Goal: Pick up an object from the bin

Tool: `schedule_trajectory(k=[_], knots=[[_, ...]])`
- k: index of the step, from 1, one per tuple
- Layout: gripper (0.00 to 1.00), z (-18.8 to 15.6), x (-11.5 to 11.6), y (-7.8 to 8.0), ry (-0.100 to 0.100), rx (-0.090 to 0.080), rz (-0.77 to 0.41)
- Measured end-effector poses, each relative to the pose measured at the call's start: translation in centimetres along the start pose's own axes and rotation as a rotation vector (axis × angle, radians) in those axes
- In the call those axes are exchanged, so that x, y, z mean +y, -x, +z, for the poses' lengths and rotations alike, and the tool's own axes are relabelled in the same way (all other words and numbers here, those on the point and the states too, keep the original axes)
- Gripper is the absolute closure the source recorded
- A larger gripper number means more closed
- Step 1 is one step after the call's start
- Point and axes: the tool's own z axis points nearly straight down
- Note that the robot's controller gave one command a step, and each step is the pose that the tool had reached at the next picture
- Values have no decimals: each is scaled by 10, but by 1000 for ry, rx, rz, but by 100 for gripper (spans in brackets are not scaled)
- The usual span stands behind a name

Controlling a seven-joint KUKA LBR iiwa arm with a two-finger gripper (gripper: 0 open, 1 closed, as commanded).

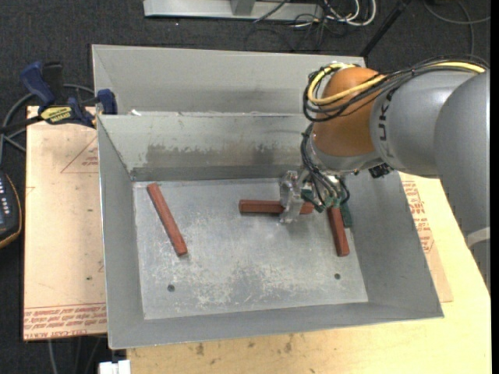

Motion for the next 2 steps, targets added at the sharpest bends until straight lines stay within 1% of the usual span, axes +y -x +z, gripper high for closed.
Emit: schedule_trajectory(k=[1,2], knots=[[100,-109,1,3,-1,-4,-361],[100,-150,4,-10,-1,-2,-382]])
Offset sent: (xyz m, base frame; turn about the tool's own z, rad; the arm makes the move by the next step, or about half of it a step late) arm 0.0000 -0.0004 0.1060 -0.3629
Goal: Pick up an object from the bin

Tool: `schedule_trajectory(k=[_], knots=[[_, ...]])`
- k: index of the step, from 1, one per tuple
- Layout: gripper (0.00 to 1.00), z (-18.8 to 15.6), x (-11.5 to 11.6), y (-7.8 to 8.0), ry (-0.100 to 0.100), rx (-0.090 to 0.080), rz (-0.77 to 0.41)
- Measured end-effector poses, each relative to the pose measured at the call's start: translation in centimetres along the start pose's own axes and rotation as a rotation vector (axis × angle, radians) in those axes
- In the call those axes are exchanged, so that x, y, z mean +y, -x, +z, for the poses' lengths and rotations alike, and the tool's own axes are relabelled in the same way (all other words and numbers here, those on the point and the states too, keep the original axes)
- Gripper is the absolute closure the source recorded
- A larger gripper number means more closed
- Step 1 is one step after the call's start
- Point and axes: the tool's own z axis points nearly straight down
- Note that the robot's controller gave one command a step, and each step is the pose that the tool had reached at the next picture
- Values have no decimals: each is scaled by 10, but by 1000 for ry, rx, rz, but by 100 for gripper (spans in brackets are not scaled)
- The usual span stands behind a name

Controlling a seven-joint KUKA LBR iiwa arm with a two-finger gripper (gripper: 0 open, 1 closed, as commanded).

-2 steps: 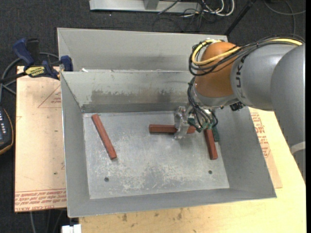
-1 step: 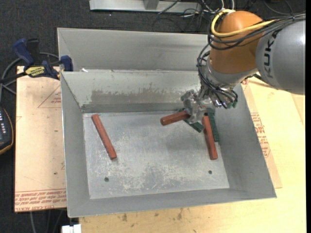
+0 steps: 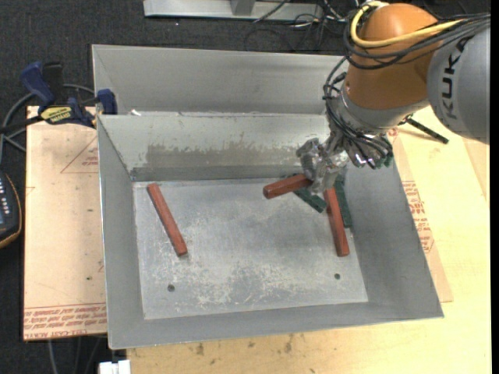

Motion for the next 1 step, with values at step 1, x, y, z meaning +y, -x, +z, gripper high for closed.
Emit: schedule_trajectory(k=[1], knots=[[100,-19,53,15,2,2,290]])
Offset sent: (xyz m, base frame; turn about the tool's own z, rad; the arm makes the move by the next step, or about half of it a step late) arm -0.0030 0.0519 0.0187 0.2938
